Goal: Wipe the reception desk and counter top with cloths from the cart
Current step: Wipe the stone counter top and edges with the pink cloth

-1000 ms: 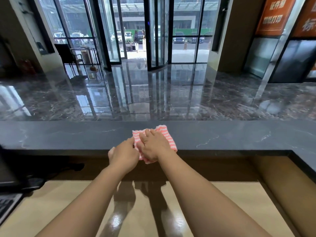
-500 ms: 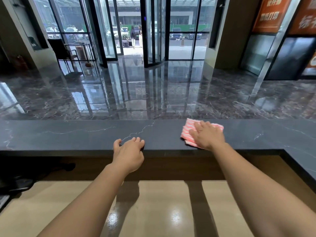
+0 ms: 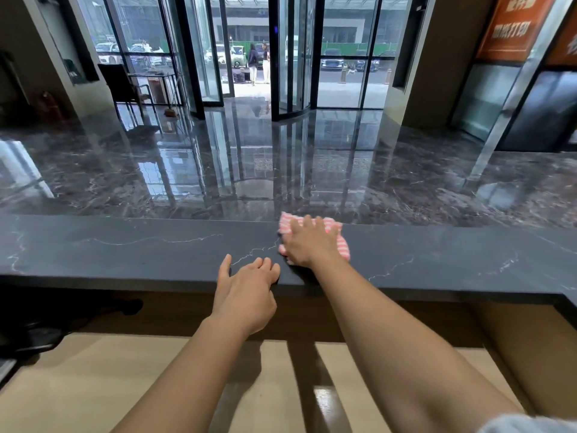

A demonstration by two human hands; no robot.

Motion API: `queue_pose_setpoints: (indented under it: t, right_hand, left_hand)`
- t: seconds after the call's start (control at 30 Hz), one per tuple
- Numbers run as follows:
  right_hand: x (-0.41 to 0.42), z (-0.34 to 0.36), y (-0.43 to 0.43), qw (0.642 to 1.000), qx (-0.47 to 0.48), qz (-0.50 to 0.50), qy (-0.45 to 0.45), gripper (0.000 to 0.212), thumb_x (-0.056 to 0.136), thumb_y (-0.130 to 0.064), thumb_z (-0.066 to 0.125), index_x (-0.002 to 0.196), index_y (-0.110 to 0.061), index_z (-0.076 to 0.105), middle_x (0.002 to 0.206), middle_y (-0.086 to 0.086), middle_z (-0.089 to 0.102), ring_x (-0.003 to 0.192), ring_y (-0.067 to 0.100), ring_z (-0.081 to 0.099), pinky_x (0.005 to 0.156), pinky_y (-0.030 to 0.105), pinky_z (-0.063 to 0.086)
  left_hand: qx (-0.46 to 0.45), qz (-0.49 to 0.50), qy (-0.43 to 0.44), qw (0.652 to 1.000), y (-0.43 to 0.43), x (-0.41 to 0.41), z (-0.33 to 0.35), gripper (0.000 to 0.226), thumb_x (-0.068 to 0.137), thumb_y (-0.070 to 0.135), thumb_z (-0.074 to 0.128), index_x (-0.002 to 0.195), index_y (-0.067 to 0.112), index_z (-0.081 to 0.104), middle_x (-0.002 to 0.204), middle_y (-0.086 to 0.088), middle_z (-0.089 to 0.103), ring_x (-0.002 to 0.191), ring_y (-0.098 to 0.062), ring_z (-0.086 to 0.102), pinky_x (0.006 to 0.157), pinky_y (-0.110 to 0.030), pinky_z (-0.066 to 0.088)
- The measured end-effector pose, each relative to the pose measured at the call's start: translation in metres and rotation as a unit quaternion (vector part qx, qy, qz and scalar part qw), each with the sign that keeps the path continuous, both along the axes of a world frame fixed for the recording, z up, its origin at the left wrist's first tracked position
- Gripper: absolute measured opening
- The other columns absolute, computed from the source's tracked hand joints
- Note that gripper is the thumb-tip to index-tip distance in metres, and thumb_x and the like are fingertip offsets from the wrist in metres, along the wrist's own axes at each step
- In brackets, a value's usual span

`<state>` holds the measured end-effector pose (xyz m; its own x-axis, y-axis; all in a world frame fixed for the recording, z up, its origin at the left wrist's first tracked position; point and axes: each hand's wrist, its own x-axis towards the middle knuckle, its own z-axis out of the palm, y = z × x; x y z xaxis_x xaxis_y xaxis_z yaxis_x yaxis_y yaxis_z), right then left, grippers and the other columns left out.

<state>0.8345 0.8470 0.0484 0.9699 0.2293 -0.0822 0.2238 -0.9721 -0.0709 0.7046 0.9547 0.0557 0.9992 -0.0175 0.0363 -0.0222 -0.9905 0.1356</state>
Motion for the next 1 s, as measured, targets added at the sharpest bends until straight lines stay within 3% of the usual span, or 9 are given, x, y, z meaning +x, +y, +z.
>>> queue_pose_setpoints:
  t: [0.13, 0.27, 0.37, 0.43, 0.5, 0.77, 0.93, 1.0]
  right_hand:
    - [0.007, -0.001, 0.037, 0.995, 0.017, 0.096, -0.004, 0.057, 0.1, -0.044, 0.032, 0.153, -0.023, 0.024, 0.162, 0.009, 0.014, 0.149, 0.03, 0.007, 0.114, 0.059, 0.004]
    - [0.017, -0.008, 0.018, 0.991, 0.016, 0.134, -0.02, 0.052, 0.103, -0.039, 0.022, 0.153, -0.025, 0.024, 0.161, 0.005, 0.018, 0.148, 0.023, 0.013, 0.117, 0.05, 0.013]
    - [0.022, -0.01, -0.021, 0.993, 0.016, 0.116, -0.033, 0.052, 0.103, -0.04, 0.023, 0.153, -0.027, 0.025, 0.159, 0.004, 0.023, 0.146, 0.022, 0.019, 0.116, 0.047, 0.018]
    - [0.023, -0.01, -0.058, 0.995, 0.015, 0.092, -0.035, 0.052, 0.103, -0.04, 0.023, 0.153, -0.027, 0.024, 0.158, 0.004, 0.026, 0.145, 0.023, 0.022, 0.116, 0.047, 0.019]
    - [0.025, -0.009, -0.101, 0.997, 0.012, 0.063, -0.043, 0.051, 0.103, -0.04, 0.022, 0.153, -0.029, 0.025, 0.154, 0.004, 0.033, 0.142, 0.023, 0.027, 0.114, 0.046, 0.02]
    - [0.023, -0.004, -0.281, 0.996, -0.022, -0.085, -0.026, 0.056, 0.102, -0.044, 0.032, 0.155, -0.03, 0.019, 0.154, 0.003, 0.032, 0.141, 0.024, 0.028, 0.111, 0.043, 0.022]
    - [0.011, 0.005, -0.361, 0.983, -0.029, -0.179, -0.018, 0.058, 0.101, -0.046, 0.033, 0.155, -0.035, 0.015, 0.157, 0.002, 0.029, 0.142, 0.024, 0.027, 0.114, 0.046, 0.021]
    - [0.005, 0.007, -0.377, 0.978, -0.027, -0.207, -0.016, 0.058, 0.101, -0.047, 0.032, 0.155, -0.035, 0.015, 0.158, 0.002, 0.027, 0.143, 0.025, 0.025, 0.115, 0.046, 0.018]
  left_hand:
    - [0.017, 0.001, 0.008, 1.0, -0.001, 0.003, 0.005, 0.052, 0.095, 0.014, 0.042, 0.144, 0.032, 0.039, 0.151, 0.013, 0.036, 0.141, -0.004, 0.028, 0.116, -0.048, -0.014]
    - [0.062, 0.016, 0.015, 0.998, -0.009, 0.008, 0.01, 0.047, 0.094, 0.016, 0.04, 0.138, 0.032, 0.047, 0.137, 0.007, 0.053, 0.127, -0.012, 0.049, 0.117, -0.049, -0.012]
    - [0.096, 0.05, 0.012, 0.994, -0.021, 0.013, 0.017, 0.027, 0.093, 0.021, 0.042, 0.107, 0.027, 0.064, 0.099, 0.005, 0.069, 0.101, -0.016, 0.062, 0.119, -0.049, -0.007]
    - [0.123, 0.069, 0.002, 0.99, -0.032, 0.015, 0.022, 0.019, 0.09, 0.021, 0.045, 0.079, 0.024, 0.061, 0.075, 0.005, 0.065, 0.086, -0.017, 0.062, 0.119, -0.05, -0.005]
    - [0.152, 0.075, -0.013, 0.985, -0.046, 0.017, 0.025, 0.024, 0.088, 0.021, 0.048, 0.065, 0.023, 0.051, 0.065, 0.005, 0.058, 0.081, -0.018, 0.058, 0.119, -0.051, -0.003]
    - [0.125, -0.046, -0.042, 0.99, -0.125, 0.039, 0.019, 0.016, 0.088, 0.022, 0.051, 0.079, 0.023, 0.065, 0.074, 0.005, 0.063, 0.088, -0.019, 0.057, 0.115, -0.045, 0.012]
    - [0.113, -0.093, -0.064, 0.987, -0.156, 0.051, 0.007, 0.02, 0.087, 0.014, 0.049, 0.082, 0.025, 0.064, 0.077, 0.004, 0.065, 0.081, -0.02, 0.054, 0.084, -0.04, 0.019]
    - [0.119, -0.097, -0.062, 0.986, -0.161, 0.053, 0.005, 0.021, 0.088, 0.013, 0.048, 0.083, 0.025, 0.064, 0.077, 0.003, 0.065, 0.079, -0.021, 0.054, 0.079, -0.039, 0.017]
